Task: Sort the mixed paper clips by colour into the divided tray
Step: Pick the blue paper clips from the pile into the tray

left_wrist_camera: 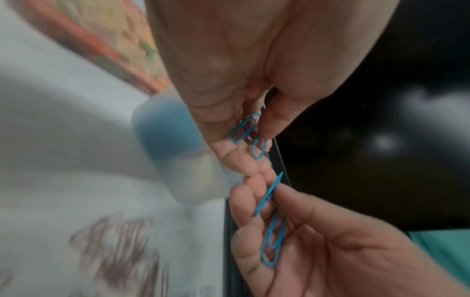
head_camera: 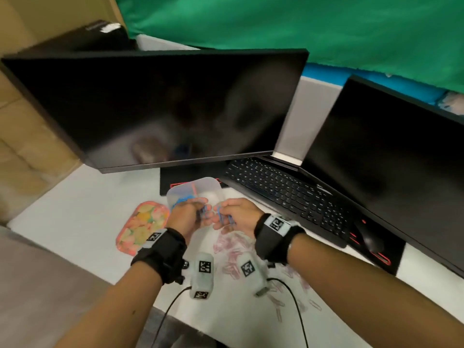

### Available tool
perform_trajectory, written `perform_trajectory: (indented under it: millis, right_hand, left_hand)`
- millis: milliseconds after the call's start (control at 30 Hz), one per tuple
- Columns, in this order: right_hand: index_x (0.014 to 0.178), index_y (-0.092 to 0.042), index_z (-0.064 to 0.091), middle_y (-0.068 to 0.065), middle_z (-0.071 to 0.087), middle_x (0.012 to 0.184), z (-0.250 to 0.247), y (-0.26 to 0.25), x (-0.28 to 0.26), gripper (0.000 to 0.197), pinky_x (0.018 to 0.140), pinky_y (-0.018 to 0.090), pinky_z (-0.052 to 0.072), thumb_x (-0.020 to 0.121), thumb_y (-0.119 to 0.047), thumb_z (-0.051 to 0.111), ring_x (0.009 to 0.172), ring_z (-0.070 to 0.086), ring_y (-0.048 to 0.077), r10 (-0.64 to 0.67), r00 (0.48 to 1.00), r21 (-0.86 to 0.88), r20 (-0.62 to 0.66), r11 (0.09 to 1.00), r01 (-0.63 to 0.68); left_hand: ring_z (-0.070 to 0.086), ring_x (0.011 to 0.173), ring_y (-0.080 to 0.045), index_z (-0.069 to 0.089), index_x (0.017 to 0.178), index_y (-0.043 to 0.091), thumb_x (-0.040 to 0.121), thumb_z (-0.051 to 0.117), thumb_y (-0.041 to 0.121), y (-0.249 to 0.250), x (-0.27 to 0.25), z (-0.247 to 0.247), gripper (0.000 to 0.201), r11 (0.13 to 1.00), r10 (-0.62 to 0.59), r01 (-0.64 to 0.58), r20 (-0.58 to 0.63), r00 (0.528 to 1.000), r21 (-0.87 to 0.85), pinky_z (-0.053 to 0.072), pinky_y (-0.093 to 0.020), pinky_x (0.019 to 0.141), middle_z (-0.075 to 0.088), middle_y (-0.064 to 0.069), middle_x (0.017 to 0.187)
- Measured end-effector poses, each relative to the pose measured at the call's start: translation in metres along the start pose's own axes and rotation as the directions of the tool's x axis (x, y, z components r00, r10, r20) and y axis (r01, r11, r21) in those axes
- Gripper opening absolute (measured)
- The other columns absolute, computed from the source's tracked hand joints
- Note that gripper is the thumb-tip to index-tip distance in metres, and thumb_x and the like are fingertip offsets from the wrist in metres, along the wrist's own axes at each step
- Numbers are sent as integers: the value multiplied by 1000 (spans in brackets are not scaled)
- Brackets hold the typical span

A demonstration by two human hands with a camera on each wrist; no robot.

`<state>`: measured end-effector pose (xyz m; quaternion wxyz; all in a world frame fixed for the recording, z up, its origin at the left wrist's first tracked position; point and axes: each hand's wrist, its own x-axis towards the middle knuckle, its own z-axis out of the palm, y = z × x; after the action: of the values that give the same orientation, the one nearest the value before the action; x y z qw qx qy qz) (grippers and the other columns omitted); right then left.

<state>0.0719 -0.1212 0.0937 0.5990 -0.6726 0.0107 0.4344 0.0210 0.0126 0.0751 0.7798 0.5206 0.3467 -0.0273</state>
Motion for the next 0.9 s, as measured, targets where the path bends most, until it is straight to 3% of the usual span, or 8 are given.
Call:
perform_trajectory:
  millis: [167, 300, 400, 467, 567, 667, 767, 900]
  right_hand:
    - [75, -20, 51, 8, 58, 88, 36, -30, 38, 26, 78, 35, 55, 94, -4, 46, 76, 59, 21, -31, 999, -235, -24, 972, 25]
    - [74, -20, 50, 10, 58, 93, 47, -40, 57, 23, 90, 41, 53, 94, -9, 47, 89, 58, 26, 4, 995, -215, -100, 976, -25]
    - [90, 0, 59, 14, 58, 83, 44, -43, 56, 17, 101, 46, 47, 95, -6, 45, 97, 62, 35, 46, 992, -79, -119, 995, -56]
    - [118, 10, 55, 21, 59, 96, 32, -45, 50, 28, 99, 45, 48, 94, -2, 45, 90, 59, 29, -1, 991, -100, -132, 995, -13]
    - [127, 7, 50, 18, 58, 102, 1, -38, 34, 34, 92, 40, 51, 94, 1, 46, 85, 58, 23, -28, 983, -81, -183, 997, 13]
    - [113, 0, 61, 12, 63, 94, -43, -14, 10, 22, 74, 31, 54, 95, -4, 49, 78, 62, 21, -8, 970, -114, -245, 993, -21]
    - [99, -9, 65, 9, 67, 89, -90, 21, -19, 13, 61, 26, 52, 94, -11, 52, 74, 63, 18, 3, 925, -196, -381, 977, -83]
    - [76, -20, 63, 7, 67, 81, -136, 73, -46, 21, 64, 30, 51, 91, -7, 53, 67, 61, 18, -48, 844, -320, -534, 935, -150]
  left_hand:
    - [58, 45, -16, 55, 95, 7, 97, 40, 2, 31, 13, -23, 17, 993, 19, -3, -131, 991, 118, 51, -20, 41, 61, -10, 63]
    - [61, 81, -24, 57, 112, 0, 96, 48, 10, 40, 25, -35, 21, 973, -23, 71, -210, 978, 221, 54, -27, 62, 62, -17, 97]
    - [58, 112, -33, 57, 116, 1, 93, 52, 13, 37, 34, -39, 27, 936, -12, 90, -227, 974, 339, 53, -37, 80, 61, -20, 118]
    - [56, 115, -36, 59, 114, 4, 92, 52, 16, 36, 34, -36, 26, 912, 31, 69, -235, 971, 404, 53, -40, 89, 59, -19, 122]
    - [58, 107, -34, 63, 95, 16, 91, 53, 16, 33, 33, -24, 11, 835, 175, -46, -184, 967, 548, 49, -41, 98, 63, -15, 114]
    - [61, 85, -25, 65, 100, 15, 92, 53, 13, 23, 27, -2, 15, 762, 286, -197, -48, 957, 616, 52, -20, 84, 66, -9, 94]
    - [66, 89, -27, 65, 89, 24, 88, 55, 11, 6, 23, 26, 17, 666, 272, -308, 163, 948, 680, 54, -35, 87, 70, -6, 93]
    - [65, 76, -20, 67, 83, 24, 83, 55, 8, -28, 17, 66, 20, 443, 184, -435, 395, 900, 784, 48, -19, 70, 71, -1, 83]
